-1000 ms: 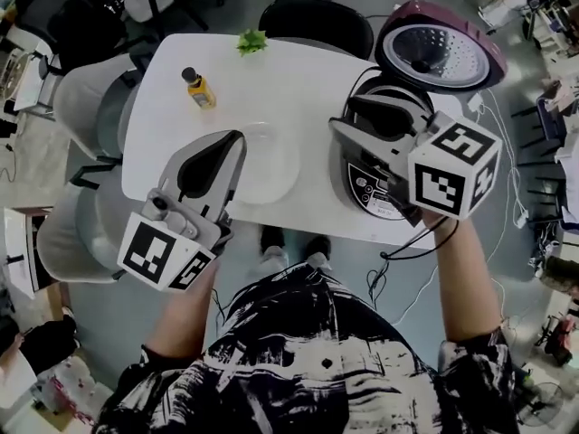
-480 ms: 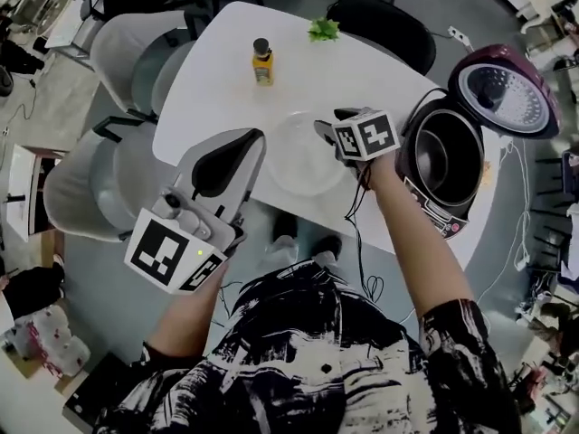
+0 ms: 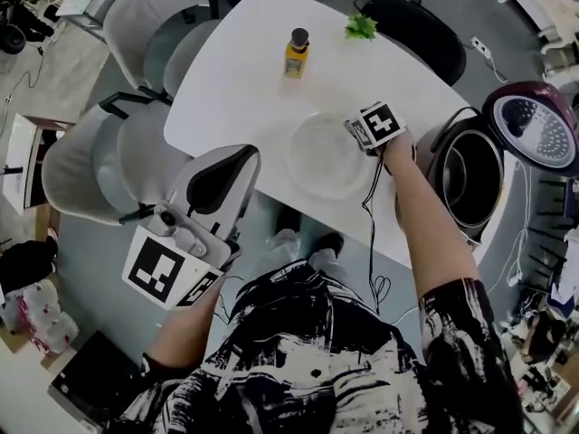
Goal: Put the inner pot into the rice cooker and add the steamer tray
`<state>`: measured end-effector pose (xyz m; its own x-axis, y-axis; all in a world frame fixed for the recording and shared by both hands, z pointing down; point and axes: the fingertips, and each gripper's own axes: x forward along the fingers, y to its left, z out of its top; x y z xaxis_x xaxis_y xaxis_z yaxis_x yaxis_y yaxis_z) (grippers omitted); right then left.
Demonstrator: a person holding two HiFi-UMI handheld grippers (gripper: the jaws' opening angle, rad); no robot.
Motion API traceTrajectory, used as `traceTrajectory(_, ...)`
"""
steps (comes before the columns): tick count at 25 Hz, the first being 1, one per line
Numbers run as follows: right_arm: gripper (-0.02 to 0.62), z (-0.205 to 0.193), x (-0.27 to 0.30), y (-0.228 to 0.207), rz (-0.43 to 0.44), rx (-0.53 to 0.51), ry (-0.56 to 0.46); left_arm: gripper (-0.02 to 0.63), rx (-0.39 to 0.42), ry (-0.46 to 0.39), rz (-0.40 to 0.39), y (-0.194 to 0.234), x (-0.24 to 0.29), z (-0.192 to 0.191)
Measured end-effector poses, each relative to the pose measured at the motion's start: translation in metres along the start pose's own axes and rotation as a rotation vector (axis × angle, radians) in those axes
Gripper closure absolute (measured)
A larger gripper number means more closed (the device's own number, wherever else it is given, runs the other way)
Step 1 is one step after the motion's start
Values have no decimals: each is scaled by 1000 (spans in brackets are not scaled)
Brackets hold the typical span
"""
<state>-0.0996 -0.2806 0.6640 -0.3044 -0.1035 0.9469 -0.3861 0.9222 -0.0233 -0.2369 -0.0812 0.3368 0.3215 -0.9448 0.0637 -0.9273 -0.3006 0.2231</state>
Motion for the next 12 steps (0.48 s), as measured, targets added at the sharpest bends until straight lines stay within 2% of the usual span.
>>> traceTrajectory(8, 451, -13, 28, -4, -9, -65, 103, 601, -11, 6, 36, 18, -9, -6)
traceTrajectory(12, 521, -22, 36, -1, 1, -59, 128, 601, -18, 14, 45, 22, -10, -10)
